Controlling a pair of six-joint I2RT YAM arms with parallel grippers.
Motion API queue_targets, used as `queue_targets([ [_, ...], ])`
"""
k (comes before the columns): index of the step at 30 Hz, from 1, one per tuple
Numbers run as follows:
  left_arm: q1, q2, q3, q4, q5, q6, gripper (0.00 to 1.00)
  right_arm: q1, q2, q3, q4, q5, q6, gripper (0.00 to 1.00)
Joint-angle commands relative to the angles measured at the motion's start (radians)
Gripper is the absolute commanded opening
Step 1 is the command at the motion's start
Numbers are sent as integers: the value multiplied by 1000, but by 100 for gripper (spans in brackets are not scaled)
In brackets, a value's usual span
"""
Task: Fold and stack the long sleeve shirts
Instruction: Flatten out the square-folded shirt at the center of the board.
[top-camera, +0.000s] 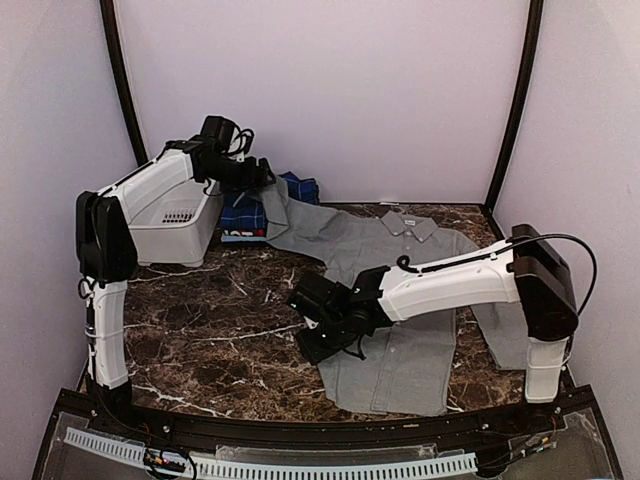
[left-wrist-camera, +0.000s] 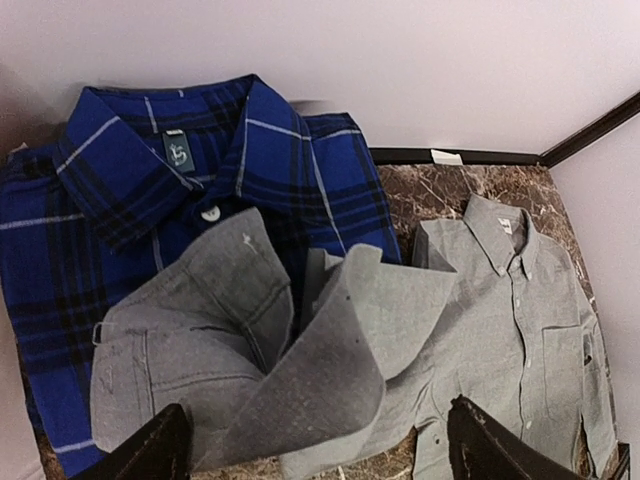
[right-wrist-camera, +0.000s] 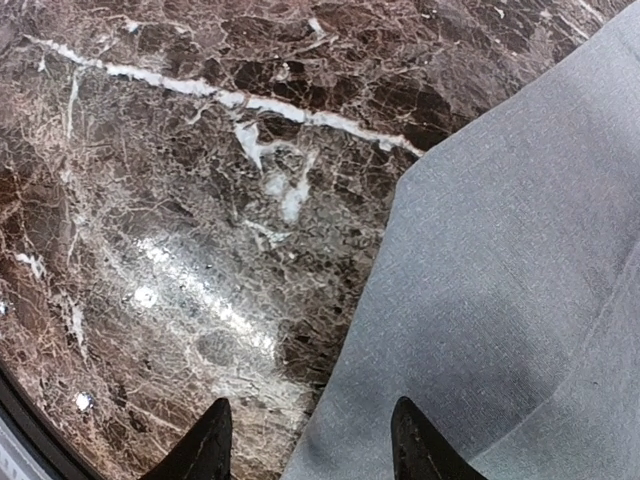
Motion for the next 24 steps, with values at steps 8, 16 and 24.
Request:
queue_targets([
  [8,-32,-256,-254,74,66,-16,89,13,93,86,-71,63,33,43],
  [16,-48,-391,-456,157,76,-46,88,-1,89,108,-90,46,24,12],
  [24,-89,-493,-614,186,96,-49,88,-62,-33,40,-19,-48,1,0],
])
